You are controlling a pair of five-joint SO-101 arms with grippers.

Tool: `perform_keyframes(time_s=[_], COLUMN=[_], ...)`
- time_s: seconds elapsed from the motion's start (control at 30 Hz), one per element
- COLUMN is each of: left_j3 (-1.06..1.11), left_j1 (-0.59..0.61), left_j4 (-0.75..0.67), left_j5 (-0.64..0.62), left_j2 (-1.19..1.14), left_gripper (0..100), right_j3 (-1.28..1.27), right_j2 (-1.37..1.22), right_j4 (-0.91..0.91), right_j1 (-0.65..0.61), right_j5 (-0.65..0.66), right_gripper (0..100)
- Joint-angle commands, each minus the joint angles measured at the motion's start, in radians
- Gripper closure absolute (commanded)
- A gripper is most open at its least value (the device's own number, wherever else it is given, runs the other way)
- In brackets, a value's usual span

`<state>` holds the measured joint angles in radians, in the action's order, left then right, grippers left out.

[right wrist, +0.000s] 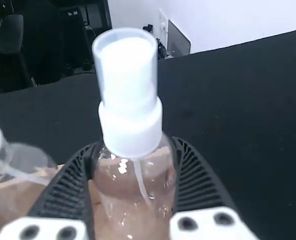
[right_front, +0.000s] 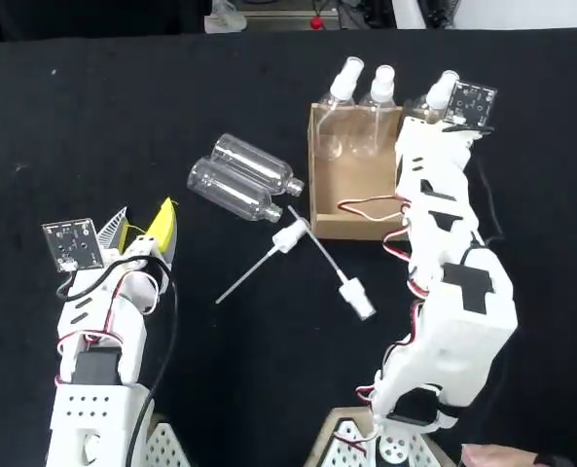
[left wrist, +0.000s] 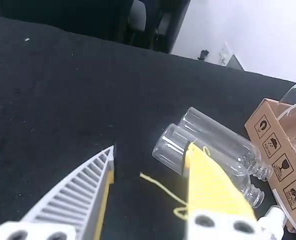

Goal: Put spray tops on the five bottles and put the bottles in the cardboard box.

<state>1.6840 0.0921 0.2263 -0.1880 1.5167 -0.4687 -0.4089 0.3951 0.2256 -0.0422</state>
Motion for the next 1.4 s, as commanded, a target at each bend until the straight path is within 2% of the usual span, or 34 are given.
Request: perform_keyframes(time_s=[0.0,0.43,0.7,1.37], left_j3=[0.022,0.022,0.022,0.022], left_j1=[0.005,0.005,0.005,0.005], left_j4=[-0.017,-0.017,-0.017,-0.017], left_j5=[0.005,0.005,0.005,0.005], left_j2=[-0.005,-0.005,-0.005,-0.005], left_gripper=[78,78,78,78], right_j3=[0.047,0.042,0.041,0.028], right_j2=[0.007,0.007,0.007,0.005], right_j4=[0.015,0.014,0.014,0.012], right_j1=[-0.018,-0.06,-0.055,-0.06], right_j5=[-0.008,-0.008,-0.008,-0.009], right_gripper=[96.9,96.6,81.1,80.6])
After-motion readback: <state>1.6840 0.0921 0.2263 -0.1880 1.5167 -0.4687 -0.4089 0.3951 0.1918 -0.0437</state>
